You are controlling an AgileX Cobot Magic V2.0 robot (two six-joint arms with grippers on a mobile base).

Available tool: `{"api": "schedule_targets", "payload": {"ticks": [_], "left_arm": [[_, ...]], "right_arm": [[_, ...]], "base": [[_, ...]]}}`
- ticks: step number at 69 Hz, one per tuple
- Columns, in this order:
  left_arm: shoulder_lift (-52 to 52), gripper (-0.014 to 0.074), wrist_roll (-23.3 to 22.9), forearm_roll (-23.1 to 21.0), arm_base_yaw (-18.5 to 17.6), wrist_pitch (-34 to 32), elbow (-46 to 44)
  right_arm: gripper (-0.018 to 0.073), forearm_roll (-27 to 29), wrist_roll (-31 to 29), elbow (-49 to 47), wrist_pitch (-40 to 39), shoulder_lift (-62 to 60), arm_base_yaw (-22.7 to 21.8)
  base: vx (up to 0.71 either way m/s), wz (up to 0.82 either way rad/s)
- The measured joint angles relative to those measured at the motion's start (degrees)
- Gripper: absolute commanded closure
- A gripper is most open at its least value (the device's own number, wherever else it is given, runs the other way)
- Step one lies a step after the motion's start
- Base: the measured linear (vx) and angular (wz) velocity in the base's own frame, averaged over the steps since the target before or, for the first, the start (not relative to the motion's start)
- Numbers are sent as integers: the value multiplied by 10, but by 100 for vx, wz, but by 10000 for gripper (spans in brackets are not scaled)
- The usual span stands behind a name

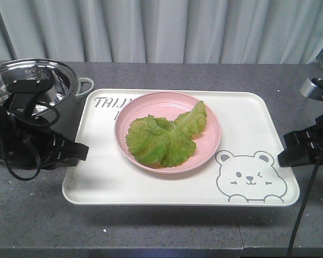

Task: Transfer vegetables to tray and serve
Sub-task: 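Lift the cream tray with both grippers toward the robot, then hold the tray level with both grippers while the base turns and drives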

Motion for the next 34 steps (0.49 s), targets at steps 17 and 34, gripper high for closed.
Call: {"api": "schedule_targets", "payload": {"ticks": [17, 34], "left_arm": [[0, 602, 0, 0, 0, 0, 0], [0, 602, 0, 1, 0, 0, 0]], "right_arm": [[562, 0, 0, 0, 1, 0, 0], [562, 0, 0, 0, 1, 0, 0]], "base": [[0, 0], [-1, -3]]}}
